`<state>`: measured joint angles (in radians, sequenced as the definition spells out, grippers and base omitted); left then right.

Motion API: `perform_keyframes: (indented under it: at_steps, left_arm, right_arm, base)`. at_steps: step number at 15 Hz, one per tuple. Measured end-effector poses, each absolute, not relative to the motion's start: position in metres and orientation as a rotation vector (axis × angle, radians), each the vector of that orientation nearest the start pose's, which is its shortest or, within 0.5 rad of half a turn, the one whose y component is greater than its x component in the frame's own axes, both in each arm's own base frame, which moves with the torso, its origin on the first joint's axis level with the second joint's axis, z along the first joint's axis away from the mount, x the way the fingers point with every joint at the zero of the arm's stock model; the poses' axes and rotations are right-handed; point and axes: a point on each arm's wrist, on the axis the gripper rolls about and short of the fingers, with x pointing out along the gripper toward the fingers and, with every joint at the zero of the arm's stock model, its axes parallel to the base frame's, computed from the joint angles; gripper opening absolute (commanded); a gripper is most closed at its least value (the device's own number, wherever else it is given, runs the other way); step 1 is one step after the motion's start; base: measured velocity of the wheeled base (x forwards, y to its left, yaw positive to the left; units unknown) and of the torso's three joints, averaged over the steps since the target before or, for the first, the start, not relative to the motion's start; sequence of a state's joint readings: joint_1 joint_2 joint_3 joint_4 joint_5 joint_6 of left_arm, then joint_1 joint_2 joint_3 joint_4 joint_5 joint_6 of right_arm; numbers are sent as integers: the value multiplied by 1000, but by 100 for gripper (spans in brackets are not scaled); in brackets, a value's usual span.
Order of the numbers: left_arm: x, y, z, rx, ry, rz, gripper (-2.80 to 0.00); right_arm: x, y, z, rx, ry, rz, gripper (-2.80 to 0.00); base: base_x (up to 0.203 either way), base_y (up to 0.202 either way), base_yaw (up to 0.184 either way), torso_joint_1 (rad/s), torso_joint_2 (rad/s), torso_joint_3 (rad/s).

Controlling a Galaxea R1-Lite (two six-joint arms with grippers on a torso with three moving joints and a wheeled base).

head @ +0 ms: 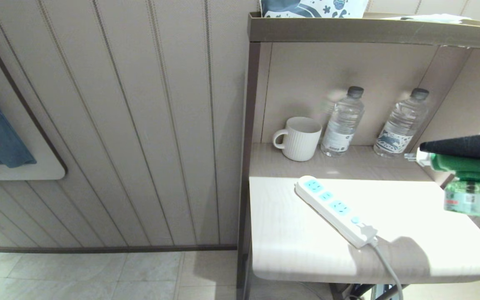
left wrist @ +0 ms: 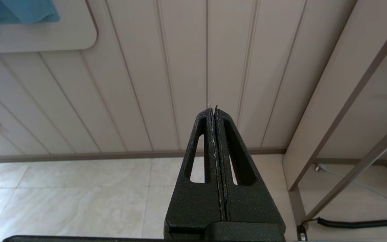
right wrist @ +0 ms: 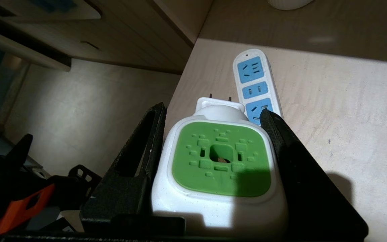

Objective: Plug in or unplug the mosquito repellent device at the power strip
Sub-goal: Insert the plug into the socket

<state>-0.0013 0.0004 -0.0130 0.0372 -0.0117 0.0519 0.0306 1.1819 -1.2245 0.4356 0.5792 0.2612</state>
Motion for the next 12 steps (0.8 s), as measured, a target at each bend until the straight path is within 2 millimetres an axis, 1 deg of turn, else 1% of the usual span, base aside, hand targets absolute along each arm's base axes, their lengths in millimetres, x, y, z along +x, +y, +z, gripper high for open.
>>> perform_keyframes:
  at_steps: [1,2,6,8,10,12]
  left_arm:
    - [-24,0,75,54,24,-14,-280]
    - [-24,0,75,54,24,-15,-280]
    - [-24,0,75,22,22,-16,-280]
    - [-24,0,75,22,22,-16,-280]
    - [-24,0,75,21,22,-16,-280]
    - [-24,0,75,22,22,-16,-280]
  right_arm:
    - [153,22,329,317,489,544,-280]
    - [160,27,332,265,523,516,-280]
    - [190,44,325,-22,576,360,-280]
    - [200,51,321,-142,583,363,-280]
    - [213,56,316,-189,597,385,-280]
    - [231,61,314,-194,608,396,-280]
  base:
    - [0,0,0,0,0,0]
    - [0,0,0,0,0,0]
    - [0,0,0,0,0,0]
    - [0,0,0,0,0,0]
    - [0,0,0,0,0,0]
    - [0,0,0,0,0,0]
